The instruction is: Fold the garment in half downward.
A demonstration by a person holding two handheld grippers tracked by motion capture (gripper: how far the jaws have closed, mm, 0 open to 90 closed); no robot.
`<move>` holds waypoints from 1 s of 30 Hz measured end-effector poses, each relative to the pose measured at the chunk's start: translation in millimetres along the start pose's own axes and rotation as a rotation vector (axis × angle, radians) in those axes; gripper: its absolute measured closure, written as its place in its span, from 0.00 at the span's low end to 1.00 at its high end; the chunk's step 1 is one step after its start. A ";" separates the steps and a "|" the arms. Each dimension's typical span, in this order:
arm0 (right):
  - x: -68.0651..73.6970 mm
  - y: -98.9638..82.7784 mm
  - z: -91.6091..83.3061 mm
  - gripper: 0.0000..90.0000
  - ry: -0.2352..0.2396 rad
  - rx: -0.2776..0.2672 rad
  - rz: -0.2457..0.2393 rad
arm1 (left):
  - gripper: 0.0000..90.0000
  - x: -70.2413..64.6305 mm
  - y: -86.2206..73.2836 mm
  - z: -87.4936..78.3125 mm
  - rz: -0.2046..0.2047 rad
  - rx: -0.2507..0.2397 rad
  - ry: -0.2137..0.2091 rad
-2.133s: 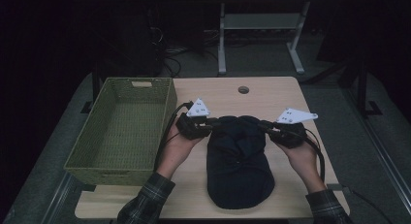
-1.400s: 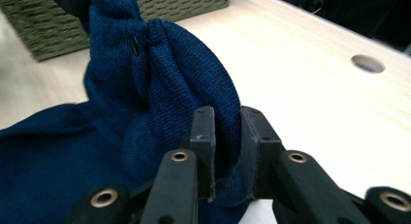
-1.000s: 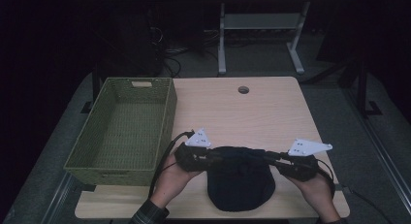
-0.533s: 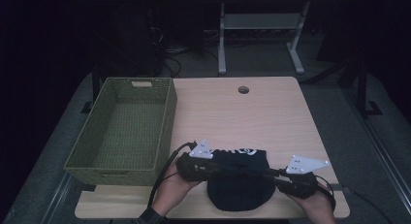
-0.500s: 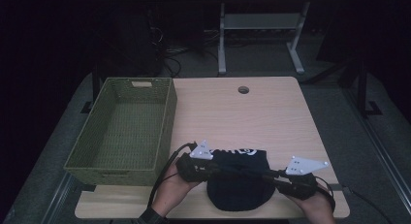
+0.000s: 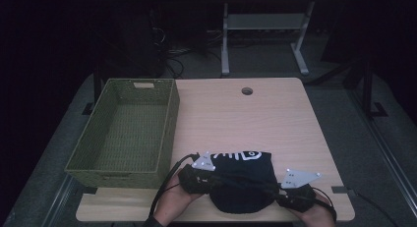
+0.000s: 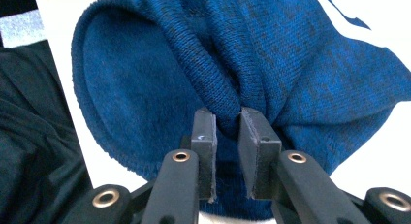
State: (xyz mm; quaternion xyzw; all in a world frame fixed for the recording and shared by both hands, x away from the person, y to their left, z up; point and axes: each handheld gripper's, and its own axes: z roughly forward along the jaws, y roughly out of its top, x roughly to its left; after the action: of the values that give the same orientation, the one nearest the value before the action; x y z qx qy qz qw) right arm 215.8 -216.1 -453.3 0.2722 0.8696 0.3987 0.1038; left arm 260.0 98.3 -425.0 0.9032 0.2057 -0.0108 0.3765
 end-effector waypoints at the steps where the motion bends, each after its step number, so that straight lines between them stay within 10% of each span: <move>1: -0.5 -1.1 -0.3 0.85 -0.002 0.003 -0.002 | 0.83 -0.7 -1.7 -0.9 -0.005 -0.004 -0.006; 17: -19.5 -9.7 -27.9 0.76 -0.062 -0.057 0.055 | 0.74 -3.8 -2.8 -39.5 -0.026 -0.077 0.001; 30: -47.0 23.1 -16.9 1.00 -0.005 -0.095 0.047 | 1.00 29.6 37.0 -27.8 -0.087 -0.083 0.089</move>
State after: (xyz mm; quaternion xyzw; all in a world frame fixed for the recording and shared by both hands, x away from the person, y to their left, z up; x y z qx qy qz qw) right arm 257.2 -240.7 -426.5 0.2882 0.8428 0.4413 0.1093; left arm 297.4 104.7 -385.3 0.8767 0.2616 0.0216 0.4031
